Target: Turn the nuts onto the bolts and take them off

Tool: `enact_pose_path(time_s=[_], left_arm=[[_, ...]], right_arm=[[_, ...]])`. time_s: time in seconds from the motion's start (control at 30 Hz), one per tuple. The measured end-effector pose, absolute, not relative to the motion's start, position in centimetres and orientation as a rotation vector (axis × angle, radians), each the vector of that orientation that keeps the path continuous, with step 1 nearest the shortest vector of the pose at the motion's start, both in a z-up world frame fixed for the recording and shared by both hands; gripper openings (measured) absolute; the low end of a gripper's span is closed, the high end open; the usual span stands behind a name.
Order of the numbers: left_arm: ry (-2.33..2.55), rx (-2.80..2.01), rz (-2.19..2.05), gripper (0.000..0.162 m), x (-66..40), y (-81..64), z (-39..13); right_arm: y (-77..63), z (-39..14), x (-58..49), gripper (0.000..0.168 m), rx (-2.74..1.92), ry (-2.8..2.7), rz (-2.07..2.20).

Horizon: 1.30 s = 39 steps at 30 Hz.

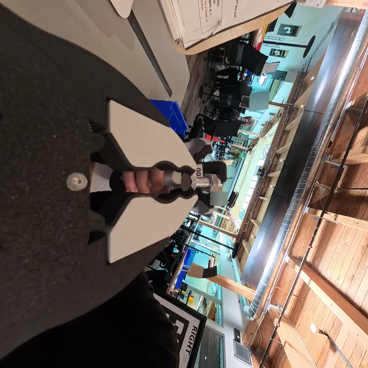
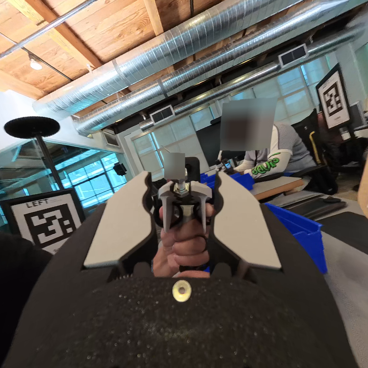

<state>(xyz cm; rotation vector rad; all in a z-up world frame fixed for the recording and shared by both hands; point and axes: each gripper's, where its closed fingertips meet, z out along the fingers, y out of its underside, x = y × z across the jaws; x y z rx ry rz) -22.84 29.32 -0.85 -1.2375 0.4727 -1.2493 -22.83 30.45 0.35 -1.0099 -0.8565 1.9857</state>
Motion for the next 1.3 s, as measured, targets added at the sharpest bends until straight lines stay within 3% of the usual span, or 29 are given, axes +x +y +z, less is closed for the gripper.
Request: enact_pose_path(time_s=[0.23,0.37,0.53,0.6,0.67,0.87,0.97,1.03,1.17,1.3], left_arm=[[0.491,-1.241,-1.271,0.017,-22.1,29.2,-1.1],[0.495,-1.255,-1.277,0.017,-21.5,29.4,-1.5],[0.506,-1.252,-1.247,0.02,-20.9,29.3,-1.6],[0.527,-1.262,-1.225,0.042,-20.5,29.3,-1.8],[0.55,-1.308,-1.191,0.054,-20.1,29.6,-2.5],[0.578,-1.468,-1.068,0.055,-18.6,31.2,-5.6],[0.585,-1.512,-1.065,0.052,-18.0,31.5,-6.6],[0.565,-1.513,-1.086,0.048,-17.7,31.7,-6.6],[0.57,-1.507,-1.135,0.047,-16.7,31.5,-6.2],[0.619,-1.514,-1.078,0.046,-15.9,31.3,-6.6]], right_arm=[[29.3,-0.9,-23.8,0.052,-1.031,-0.959,1.985],[29.1,-0.4,-23.1,0.017,-0.96,-0.958,1.963],[28.9,-0.1,-22.7,0.018,-0.928,-0.998,1.874],[29.2,0.6,-22.2,0.017,-0.906,-0.993,1.829],[29.7,2.1,-20.9,0.017,-0.888,-0.982,1.755],[31.5,11.0,-10.2,0.017,-0.938,-0.944,1.166],[34.7,11.9,-2.9,0.017,-1.14,-0.921,0.851],[38.6,9.6,1.3,0.017,-1.358,-0.899,0.703],[46.8,-1.0,6.5,0.017,-1.781,-0.853,0.525],[51.5,-12.2,5.9,0.017,-1.915,-0.735,0.675]])
